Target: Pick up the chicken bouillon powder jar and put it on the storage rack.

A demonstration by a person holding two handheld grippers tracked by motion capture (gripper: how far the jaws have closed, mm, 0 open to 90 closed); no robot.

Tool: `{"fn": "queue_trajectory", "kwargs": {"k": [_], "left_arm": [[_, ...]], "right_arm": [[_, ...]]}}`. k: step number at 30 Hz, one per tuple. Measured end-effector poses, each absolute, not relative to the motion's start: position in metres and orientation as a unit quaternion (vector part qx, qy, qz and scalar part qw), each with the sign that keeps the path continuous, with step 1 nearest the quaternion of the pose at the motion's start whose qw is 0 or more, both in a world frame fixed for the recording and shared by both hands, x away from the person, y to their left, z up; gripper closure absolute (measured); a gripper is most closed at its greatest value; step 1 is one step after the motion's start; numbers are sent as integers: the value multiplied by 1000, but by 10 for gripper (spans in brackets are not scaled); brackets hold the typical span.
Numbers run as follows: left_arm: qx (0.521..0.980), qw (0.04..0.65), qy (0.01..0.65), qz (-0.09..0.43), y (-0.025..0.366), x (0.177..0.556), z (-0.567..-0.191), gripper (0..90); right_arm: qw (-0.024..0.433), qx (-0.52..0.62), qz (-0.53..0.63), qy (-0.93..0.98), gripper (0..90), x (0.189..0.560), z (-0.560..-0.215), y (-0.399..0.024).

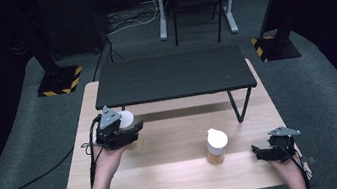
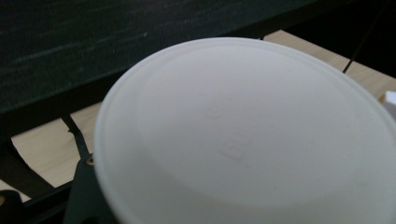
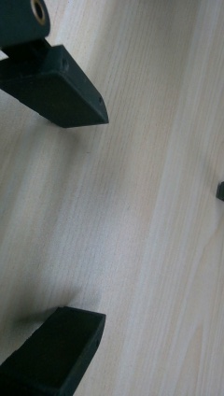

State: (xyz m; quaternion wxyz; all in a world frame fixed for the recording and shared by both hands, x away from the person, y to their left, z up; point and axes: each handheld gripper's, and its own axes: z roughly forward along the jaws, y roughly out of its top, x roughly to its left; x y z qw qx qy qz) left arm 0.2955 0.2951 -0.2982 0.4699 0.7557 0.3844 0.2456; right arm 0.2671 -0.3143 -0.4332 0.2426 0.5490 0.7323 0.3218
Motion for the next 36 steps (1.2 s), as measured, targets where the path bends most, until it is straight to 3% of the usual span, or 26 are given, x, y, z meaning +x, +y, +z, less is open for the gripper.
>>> {"fn": "queue_trajectory", "kwargs": {"k": [36], "left_arm": [[756, 468, 371, 267, 277, 334, -203, 363]], "right_arm": [[242, 549, 322, 733, 38, 267, -433, -314]]}}
